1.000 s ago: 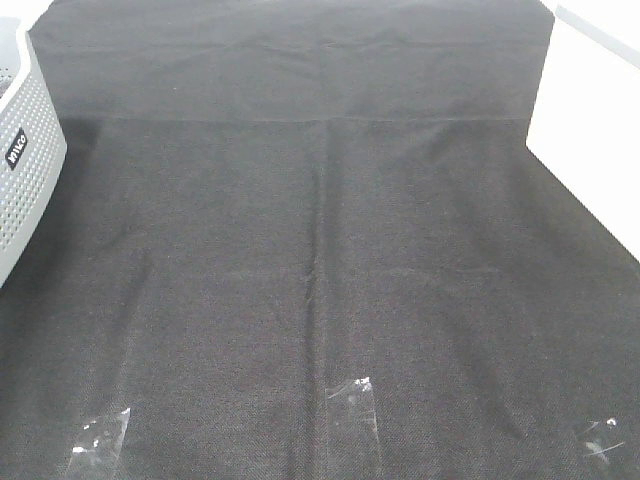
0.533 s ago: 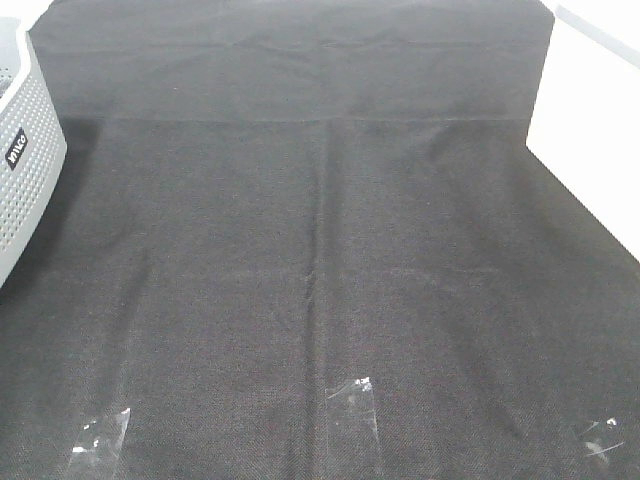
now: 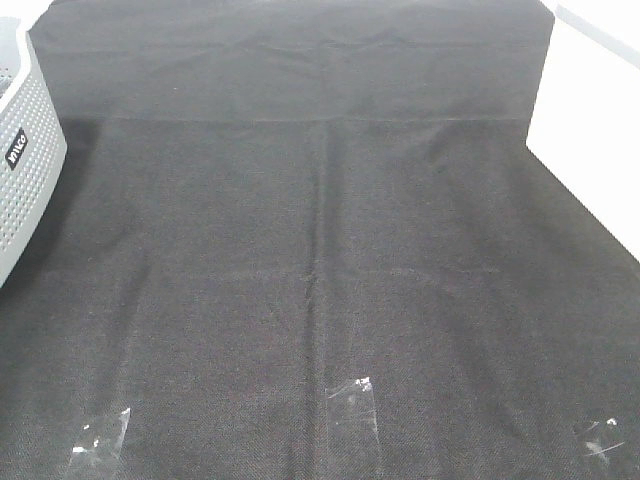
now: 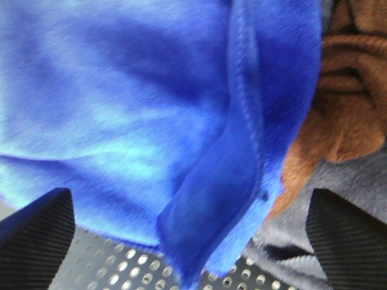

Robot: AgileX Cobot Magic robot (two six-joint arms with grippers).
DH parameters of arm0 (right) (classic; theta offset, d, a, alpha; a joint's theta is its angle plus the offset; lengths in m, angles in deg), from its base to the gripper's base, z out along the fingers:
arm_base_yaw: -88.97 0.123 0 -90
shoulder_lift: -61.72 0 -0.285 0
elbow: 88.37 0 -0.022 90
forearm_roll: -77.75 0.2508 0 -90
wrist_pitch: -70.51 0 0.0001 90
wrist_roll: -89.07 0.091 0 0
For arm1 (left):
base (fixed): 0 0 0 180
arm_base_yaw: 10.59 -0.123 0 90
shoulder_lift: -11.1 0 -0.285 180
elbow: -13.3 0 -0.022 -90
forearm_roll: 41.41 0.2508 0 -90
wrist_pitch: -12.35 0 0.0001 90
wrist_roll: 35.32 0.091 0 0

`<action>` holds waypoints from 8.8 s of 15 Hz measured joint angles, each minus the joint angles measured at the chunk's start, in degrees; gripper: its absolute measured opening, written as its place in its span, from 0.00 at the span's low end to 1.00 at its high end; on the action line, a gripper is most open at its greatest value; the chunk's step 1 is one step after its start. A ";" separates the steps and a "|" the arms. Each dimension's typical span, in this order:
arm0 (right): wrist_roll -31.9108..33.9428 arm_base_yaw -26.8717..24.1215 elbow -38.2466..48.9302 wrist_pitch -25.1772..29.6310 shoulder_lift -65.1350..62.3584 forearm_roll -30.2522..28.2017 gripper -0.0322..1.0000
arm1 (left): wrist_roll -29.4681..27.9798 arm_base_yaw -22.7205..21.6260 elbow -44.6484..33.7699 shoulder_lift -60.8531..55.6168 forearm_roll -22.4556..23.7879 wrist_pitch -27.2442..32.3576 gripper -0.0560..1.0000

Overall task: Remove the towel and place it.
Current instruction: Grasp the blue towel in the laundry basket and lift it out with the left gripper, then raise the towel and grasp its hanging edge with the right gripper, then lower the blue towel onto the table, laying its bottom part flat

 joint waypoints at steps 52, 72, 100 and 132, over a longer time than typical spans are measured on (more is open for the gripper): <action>0.00 0.00 0.00 0.00 0.00 0.00 0.74 | -18.45 10.71 0.74 -33.12 -9.11 -14.95 0.05; -46.35 0.00 -0.40 -11.63 30.77 42.11 0.74 | -12.78 27.39 0.74 -43.95 -28.30 -9.05 0.05; -102.44 16.67 -30.48 -5.33 100.15 86.06 0.84 | -17.42 49.45 0.74 -43.95 -30.54 -8.94 0.05; -87.26 26.01 -32.95 -14.21 100.32 76.66 0.04 | -20.45 49.79 0.74 -41.31 -27.16 -10.31 0.05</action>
